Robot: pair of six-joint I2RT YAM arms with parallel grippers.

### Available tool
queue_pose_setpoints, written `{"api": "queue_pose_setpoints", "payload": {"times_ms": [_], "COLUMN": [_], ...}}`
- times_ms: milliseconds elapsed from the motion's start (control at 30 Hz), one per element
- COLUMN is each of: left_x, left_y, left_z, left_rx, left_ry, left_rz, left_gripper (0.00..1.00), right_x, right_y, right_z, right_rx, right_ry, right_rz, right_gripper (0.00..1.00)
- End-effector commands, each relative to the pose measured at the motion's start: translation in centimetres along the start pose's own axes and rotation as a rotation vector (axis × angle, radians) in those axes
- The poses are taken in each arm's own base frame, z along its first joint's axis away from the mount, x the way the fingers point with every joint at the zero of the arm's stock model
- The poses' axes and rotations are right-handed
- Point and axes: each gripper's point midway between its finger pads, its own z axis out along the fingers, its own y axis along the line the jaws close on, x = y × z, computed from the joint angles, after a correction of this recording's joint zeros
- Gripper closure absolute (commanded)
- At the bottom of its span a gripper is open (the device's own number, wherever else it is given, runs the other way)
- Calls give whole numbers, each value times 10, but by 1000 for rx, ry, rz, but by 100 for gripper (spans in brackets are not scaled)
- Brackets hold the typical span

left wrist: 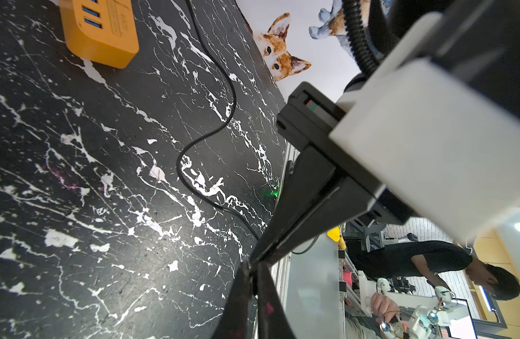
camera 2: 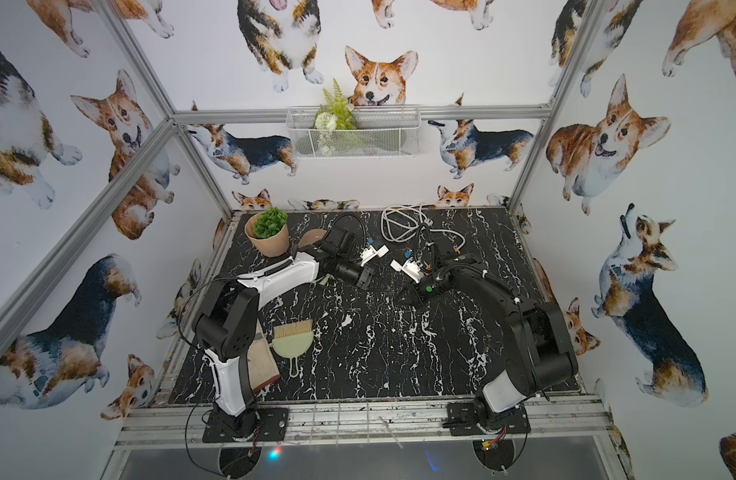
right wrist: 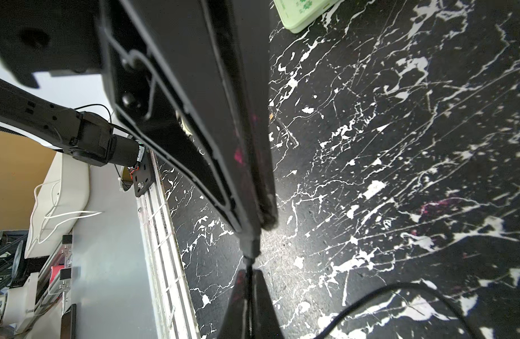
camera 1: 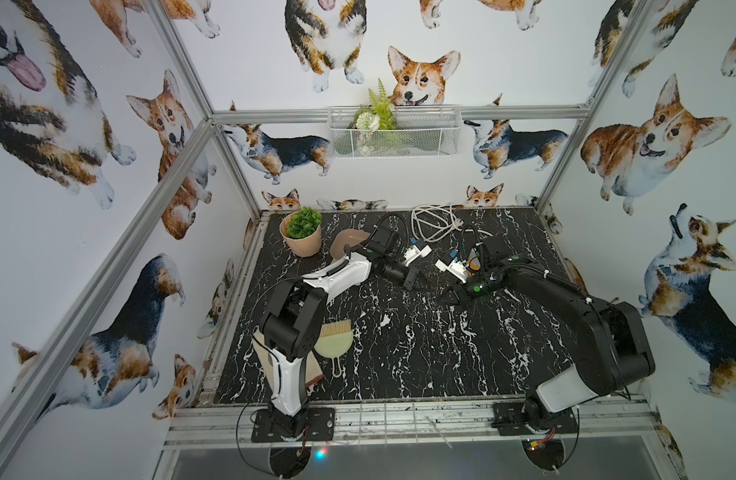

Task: Charge the electronic scale
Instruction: Pick up the charging cable from the center of the board.

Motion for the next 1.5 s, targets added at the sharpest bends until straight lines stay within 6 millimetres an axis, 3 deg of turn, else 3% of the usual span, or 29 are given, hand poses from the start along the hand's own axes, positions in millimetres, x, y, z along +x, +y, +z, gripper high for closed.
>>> {"api": "queue_pose_setpoints", "payload": {"times_ms": [0, 100, 233, 467, 633, 800, 1033, 1133, 1467], "left_x": [-1, -6, -15, -38, -53, -65, -72, -71, -68], "left_y": [-9, -12, -18, -31, -36, -57, -71, -72, -84], "left_z": [-2, -6, -12, -28, -43, -64, -77, -77, -71], "left_rx": [8, -4, -28, -50, -78, -68, -22, -13, 49], "left_ry": [-9, -39, -100, -292, -437, -567, -666, -668, -657], "left_rz": [24, 35, 44, 46, 25, 33, 56, 59, 78], "left_gripper": [96, 99, 100, 100, 100, 100, 100, 100, 100], "right_x": [-3, -10, -22, -53, -71, -80, -91, -92, -101], "right_y": [-10, -10, -6, 15, 38, 46, 37, 38, 34], "right_z": [-1, -5, -18, -63, -99, -113, -124, -128, -102], "right_rx": [50, 49, 80, 127, 124, 79, -36, -52, -113], "right_ry": [22, 18, -31, -296, -599, -766, -947, -982, -791], "right_rz": [29, 70, 90, 41, -51, -30, 127, 119, 127], "right_gripper": [86, 68, 61, 49, 26, 3, 0, 0, 29]}}
